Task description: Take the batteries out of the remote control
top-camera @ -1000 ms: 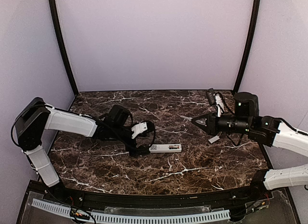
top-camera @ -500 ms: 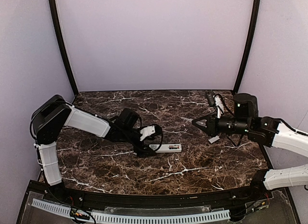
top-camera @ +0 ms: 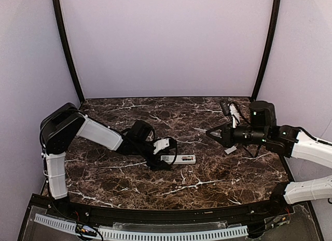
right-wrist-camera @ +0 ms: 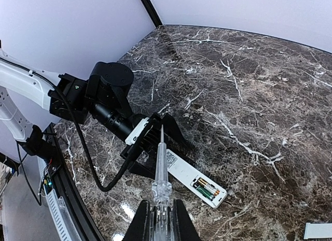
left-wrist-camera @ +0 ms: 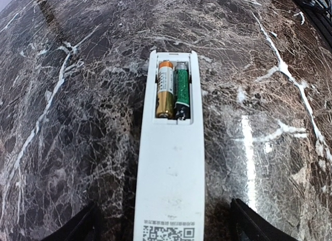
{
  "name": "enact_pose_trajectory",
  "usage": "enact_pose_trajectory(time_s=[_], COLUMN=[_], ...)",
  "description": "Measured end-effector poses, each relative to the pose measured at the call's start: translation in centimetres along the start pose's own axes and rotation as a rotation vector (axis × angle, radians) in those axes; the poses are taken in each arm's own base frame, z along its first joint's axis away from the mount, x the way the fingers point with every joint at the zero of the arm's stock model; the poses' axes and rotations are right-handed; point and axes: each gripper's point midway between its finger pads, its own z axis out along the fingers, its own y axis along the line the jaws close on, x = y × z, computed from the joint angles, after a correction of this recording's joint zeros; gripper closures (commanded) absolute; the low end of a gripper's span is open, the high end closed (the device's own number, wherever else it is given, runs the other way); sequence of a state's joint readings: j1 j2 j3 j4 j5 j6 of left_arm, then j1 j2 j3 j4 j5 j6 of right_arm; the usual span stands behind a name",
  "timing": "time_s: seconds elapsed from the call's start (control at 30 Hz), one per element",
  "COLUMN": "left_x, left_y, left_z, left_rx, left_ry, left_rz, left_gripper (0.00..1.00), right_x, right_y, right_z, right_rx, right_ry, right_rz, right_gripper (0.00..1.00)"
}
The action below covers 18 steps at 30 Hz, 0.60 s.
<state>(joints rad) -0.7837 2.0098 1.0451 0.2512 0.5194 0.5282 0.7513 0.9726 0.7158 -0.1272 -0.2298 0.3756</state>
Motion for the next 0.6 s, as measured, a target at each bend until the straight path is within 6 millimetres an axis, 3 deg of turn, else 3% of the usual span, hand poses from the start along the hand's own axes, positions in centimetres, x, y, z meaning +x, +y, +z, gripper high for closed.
enact_pose_trajectory(time_s=[0.37, 0.6], left_x=[-0.7, -1.0], left_y=[-0.1, -0.3], left_z=[1.2, 1.5], left_rx=[0.03, 0.049], left_ry=[-0.084, -0.107], left_rz=[0.004, 0.017], left_gripper=[0.36, 0.62], right_x=[0.1, 0.3], right_y=[-0.2, -0.3], right_z=[0.0, 0.2], right_rx=[0.001, 0.002], right_ry=[0.002, 0.01], right_rz=[0.002, 0.004], right_gripper=[1.0, 1.0])
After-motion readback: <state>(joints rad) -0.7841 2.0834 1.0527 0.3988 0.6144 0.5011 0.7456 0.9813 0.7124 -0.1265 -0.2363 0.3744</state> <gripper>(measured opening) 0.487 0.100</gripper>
